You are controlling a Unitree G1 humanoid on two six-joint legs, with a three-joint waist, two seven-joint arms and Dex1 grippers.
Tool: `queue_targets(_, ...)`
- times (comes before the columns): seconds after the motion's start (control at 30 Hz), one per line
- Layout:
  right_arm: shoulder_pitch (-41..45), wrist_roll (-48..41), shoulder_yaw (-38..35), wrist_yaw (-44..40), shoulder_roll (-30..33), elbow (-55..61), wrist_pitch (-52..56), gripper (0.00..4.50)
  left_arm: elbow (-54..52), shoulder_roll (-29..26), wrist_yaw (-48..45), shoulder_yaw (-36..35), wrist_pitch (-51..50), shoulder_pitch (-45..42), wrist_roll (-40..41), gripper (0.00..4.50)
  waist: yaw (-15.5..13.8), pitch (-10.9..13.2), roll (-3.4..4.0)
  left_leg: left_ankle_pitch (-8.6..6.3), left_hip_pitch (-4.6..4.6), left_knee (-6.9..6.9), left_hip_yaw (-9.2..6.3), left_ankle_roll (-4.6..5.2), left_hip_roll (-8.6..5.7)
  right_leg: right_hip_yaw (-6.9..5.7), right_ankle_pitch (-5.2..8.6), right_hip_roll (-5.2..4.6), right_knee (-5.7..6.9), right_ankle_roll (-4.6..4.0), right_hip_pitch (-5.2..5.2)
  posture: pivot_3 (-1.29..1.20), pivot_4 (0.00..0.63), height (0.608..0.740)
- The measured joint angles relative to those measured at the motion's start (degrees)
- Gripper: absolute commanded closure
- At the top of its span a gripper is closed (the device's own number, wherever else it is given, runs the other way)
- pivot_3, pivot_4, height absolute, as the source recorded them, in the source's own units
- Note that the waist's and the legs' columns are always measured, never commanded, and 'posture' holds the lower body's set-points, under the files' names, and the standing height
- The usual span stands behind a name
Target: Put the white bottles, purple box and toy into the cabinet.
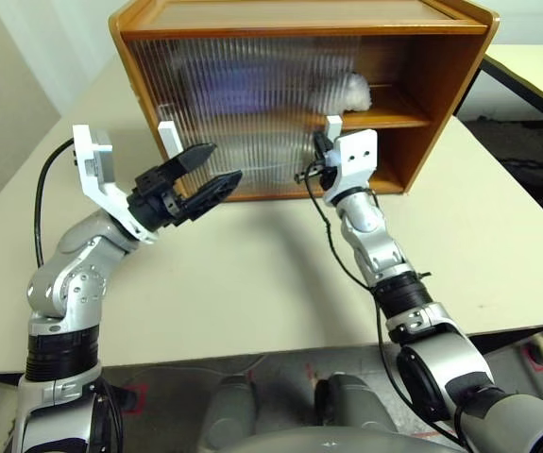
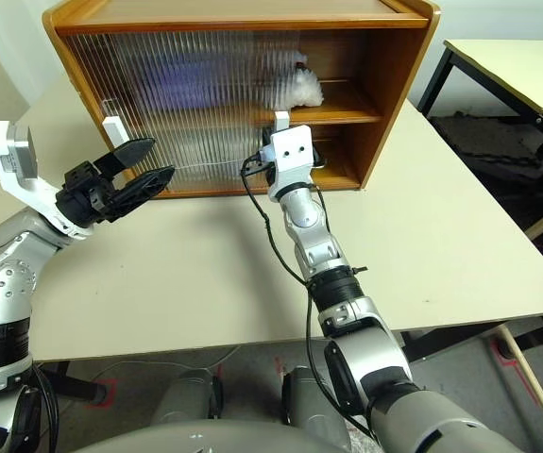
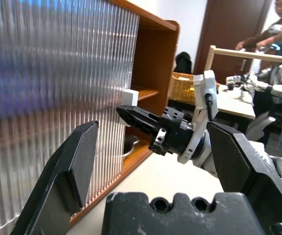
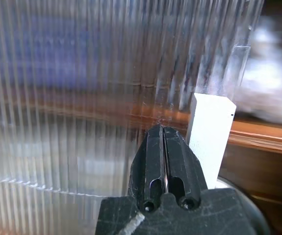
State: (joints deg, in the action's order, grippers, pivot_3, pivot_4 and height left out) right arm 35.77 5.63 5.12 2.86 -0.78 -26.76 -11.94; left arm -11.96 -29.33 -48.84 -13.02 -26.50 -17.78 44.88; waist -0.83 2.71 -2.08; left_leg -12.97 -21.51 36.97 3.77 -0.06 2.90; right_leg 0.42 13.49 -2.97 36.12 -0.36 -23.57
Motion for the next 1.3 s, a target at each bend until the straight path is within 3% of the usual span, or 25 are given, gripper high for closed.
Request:
queue_targets(0.67, -0.5, 5.0, -6.1, 16.1, 4.8, -0.2, 3.9, 4.43, 1.9, 0.4, -1.1, 1.0, 0.1, -1.7, -0.1, 0.0, 1.5, 0.0, 0.0, 0.11, -0.01, 0.0, -0.01, 0.19, -0.03, 0.04, 0.02, 0.0, -0.01, -0.01, 0.0, 0.09, 0.0, 0.74)
queue_targets(1.1, 2.1, 6.1, -7.6, 19.8, 9.4, -7.6, 1.4, 4.43, 3.5, 0.5, -1.7, 1.3, 0.3, -1.9, -0.3, 0.0, 1.4, 0.0, 0.0, 0.14, -0.01, 0.0, 0.0, 0.24, -0.07, 0.04, 0.02, 0.0, -0.01, 0.0, 0.01, 0.09, 0.0, 0.74)
queue_targets(1.3, -1.3, 5.7, -7.3, 16.4, 9.7, -4.3, 0.2, 4.43, 3.5, 0.9, -2.1, 1.5, 0.6, -1.9, -0.3, 0.0, 1.5, 0.0, -0.02, 0.14, -0.02, -0.02, -0.01, 0.25, -0.06, 0.05, 0.03, 0.0, -0.05, 0.04, 0.03, 0.08, 0.0, 0.74)
